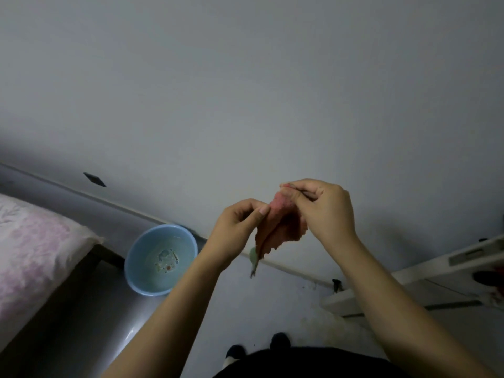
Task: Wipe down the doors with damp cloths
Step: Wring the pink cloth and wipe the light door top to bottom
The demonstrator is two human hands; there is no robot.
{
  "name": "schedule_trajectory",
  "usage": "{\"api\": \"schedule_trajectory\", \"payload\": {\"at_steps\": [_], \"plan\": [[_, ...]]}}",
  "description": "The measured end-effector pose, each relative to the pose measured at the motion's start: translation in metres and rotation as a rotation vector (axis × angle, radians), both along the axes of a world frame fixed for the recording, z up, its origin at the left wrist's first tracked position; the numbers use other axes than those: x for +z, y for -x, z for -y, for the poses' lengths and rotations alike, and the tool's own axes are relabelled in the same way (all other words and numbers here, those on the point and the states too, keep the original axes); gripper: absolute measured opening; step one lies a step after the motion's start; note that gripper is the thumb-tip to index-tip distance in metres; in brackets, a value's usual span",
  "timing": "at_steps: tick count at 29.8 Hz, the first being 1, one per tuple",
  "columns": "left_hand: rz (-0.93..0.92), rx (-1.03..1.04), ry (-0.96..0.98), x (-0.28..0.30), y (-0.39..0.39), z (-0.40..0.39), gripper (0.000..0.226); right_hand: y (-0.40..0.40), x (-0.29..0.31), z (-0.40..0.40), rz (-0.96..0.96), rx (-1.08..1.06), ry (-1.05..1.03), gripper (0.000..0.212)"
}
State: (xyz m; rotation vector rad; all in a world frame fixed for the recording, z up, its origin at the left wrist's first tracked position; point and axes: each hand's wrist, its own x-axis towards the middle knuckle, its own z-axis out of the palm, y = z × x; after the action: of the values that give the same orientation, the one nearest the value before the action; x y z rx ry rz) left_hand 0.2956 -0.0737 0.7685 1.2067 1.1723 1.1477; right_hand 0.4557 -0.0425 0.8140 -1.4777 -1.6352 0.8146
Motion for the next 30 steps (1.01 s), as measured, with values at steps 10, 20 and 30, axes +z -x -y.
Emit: {"api": "schedule_trajectory", "payload": {"at_steps": [10,20,30], "plan": [[-0.226,-0.351,0.262,0.044,-0.005,-0.017,0.033,-0.024,0.012,-0.002,-0.152,-0.029,-0.03,0.011],[-0.134,0.0,0.09,0.071,-0.02,-0.017,0.024,-0.045,-0.005,0.014,-0.421,0.264,0.358,0.069],[-0.312,0.229,-0.168,0.075,-0.007,-0.005,0.025,-0.036,0.009,0.011,-0.461,0.101,-0.001,0.034]]}}
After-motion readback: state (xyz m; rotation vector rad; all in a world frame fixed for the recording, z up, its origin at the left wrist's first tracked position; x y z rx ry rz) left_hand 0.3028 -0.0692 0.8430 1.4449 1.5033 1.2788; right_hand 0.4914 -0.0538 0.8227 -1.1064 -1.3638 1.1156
